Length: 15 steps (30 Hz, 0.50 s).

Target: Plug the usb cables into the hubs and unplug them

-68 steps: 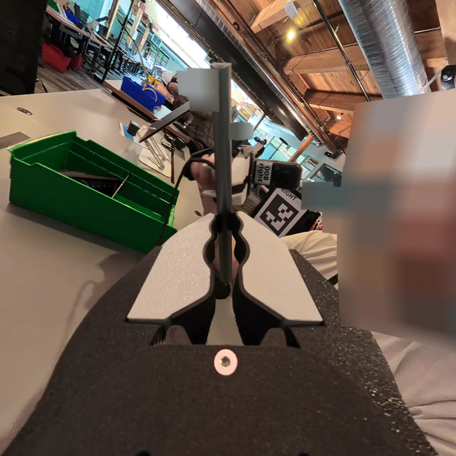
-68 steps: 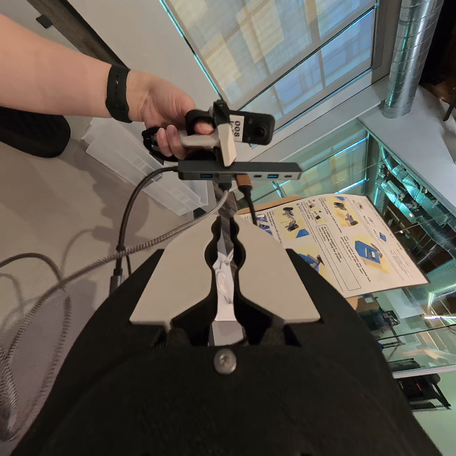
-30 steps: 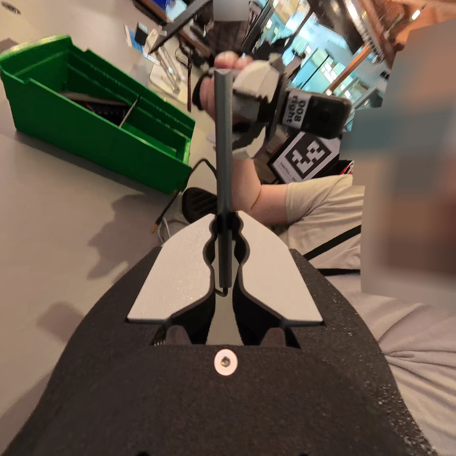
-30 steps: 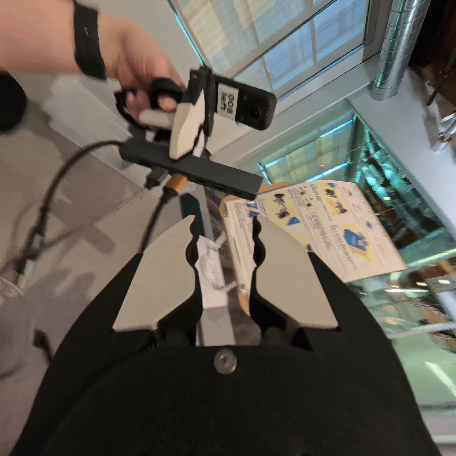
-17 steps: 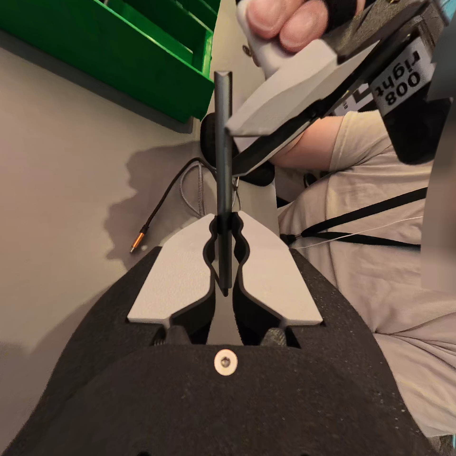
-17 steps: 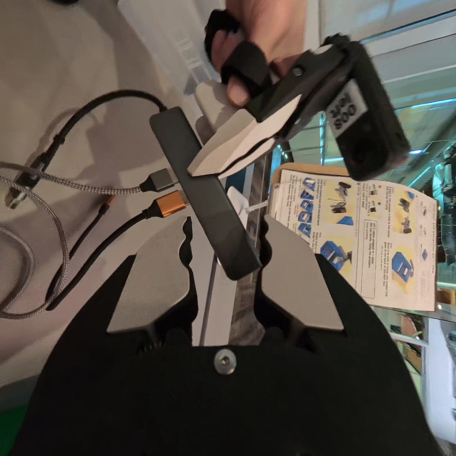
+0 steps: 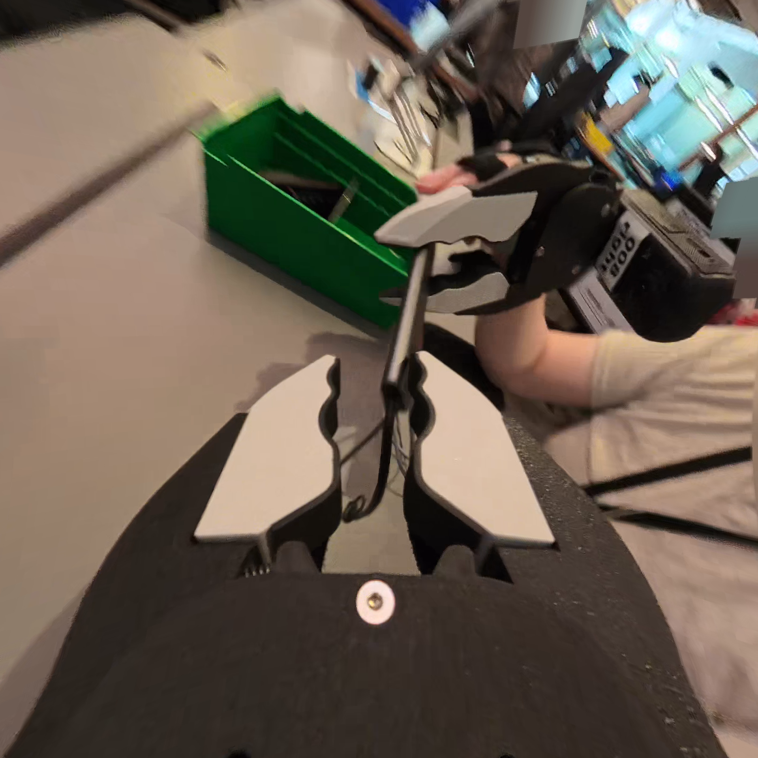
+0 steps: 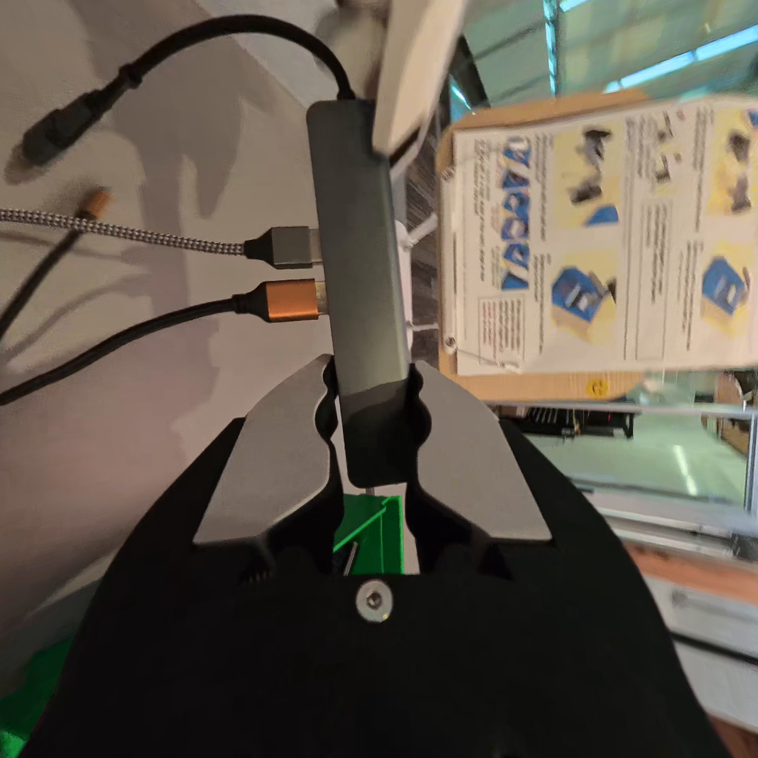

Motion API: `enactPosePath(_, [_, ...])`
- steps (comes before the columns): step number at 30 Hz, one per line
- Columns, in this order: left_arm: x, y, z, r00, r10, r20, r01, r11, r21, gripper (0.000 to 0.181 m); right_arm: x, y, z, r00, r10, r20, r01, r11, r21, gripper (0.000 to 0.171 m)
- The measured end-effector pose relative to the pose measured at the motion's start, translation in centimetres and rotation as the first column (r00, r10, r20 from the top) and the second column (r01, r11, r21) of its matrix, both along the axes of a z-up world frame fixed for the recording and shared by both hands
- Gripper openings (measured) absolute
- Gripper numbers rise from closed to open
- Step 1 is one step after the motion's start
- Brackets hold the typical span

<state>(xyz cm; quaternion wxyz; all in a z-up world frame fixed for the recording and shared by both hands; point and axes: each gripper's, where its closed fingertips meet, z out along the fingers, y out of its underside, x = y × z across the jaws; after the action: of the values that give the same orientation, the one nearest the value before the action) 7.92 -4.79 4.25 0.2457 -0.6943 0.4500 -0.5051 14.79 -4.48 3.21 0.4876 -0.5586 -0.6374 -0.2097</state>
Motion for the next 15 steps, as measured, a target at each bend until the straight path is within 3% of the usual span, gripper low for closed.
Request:
enactPosePath(4, [-2.4, 2.6, 4.5, 0.956, 0.191, 0.221, -0.204, 0.978, 0.038, 0.047, 4.0, 2.6, 2.7, 0.967, -0.188, -0.172, 0.198, 0.979, 0.041, 0.032])
enactPosePath(6, [-2.8, 2.5, 5.0, 0.948, 0.211, 0.238, -0.233, 0.970, 0.069, 0.049, 6.0, 3.4, 3.8, 0.929, -0.271, -0.253, 0.290, 0.956, 0.039, 0.032])
enactPosePath(10, [-1.1, 0.2, 1.2, 0.998, 0.058, 0.022, -0.061, 0.991, 0.120, 0.050, 9.1, 4.1, 5.1, 0.867, -0.358, -0.347, 0.393, 0.919, 0.033, 0.032])
enactPosePath(15, [3.1, -0.6, -4.9, 0.984, -0.081, -0.161, 0.102, 0.987, 0.125, 0.053, 11.8, 4.3, 5.7, 0.824, -0.412, -0.388, 0.454, 0.891, 0.017, 0.033])
